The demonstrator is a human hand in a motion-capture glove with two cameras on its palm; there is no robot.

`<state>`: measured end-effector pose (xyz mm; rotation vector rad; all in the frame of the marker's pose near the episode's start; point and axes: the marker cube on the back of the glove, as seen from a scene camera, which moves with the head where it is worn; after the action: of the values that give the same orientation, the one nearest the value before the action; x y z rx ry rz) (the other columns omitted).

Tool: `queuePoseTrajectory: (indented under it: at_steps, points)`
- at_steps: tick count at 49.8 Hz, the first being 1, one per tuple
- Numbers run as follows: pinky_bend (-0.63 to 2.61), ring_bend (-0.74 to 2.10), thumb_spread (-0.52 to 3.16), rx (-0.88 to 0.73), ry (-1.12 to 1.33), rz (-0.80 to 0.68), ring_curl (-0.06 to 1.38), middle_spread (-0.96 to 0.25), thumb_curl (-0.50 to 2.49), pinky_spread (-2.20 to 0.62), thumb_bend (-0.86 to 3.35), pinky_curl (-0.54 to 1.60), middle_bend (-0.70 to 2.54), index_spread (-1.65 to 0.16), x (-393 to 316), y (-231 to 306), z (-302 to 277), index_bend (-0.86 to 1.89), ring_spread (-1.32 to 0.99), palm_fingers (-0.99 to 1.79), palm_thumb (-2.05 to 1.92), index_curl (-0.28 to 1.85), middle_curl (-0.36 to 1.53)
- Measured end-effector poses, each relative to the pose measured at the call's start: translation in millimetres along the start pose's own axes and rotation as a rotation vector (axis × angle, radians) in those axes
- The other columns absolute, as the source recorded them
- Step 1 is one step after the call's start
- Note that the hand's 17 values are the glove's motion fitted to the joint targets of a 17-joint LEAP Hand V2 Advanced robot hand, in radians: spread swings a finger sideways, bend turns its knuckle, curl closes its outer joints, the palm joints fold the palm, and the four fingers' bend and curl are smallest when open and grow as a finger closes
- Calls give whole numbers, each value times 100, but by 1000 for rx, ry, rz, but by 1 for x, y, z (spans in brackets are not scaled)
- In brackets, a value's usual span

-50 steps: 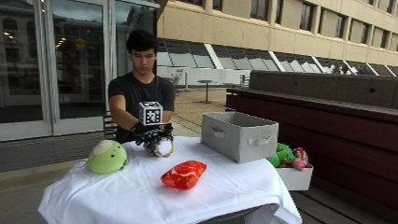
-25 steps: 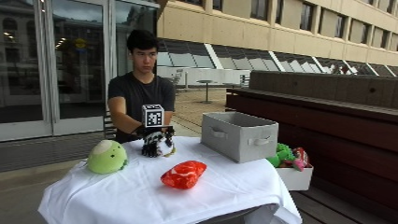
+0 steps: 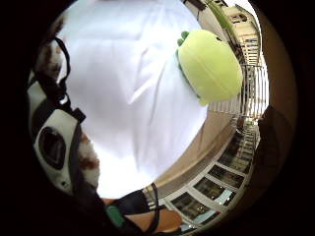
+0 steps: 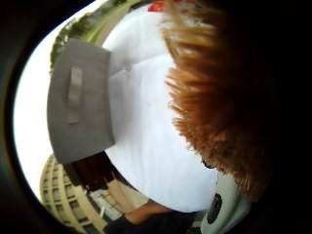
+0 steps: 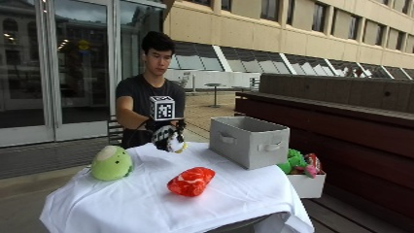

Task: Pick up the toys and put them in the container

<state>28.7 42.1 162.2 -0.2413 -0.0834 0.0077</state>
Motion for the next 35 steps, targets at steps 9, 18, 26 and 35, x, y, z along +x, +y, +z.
queuePoseTrajectory:
  at_steps: [9, 18, 26, 35]
  points:
    - [102, 129, 81, 139, -10, 140, 48, -31, 69, -44, 31, 38, 79, -36, -47, -19, -101, -1, -39, 85, 67, -3, 50]
    - [110, 137, 88, 238, -43, -52, 48, -36, 72, -44, 29, 39, 77, -37, -99, -37, -182, 0, -39, 78, 65, -3, 51]
    - [113, 141, 91, 291, -56, -151, 48, -38, 76, -44, 29, 39, 78, -37, -187, -37, -239, 2, -39, 76, 66, -3, 53]
    - [115, 143, 93, 293, -37, -248, 48, -39, 80, -44, 28, 39, 79, -37, -277, -38, -251, 3, -39, 75, 67, -2, 55]
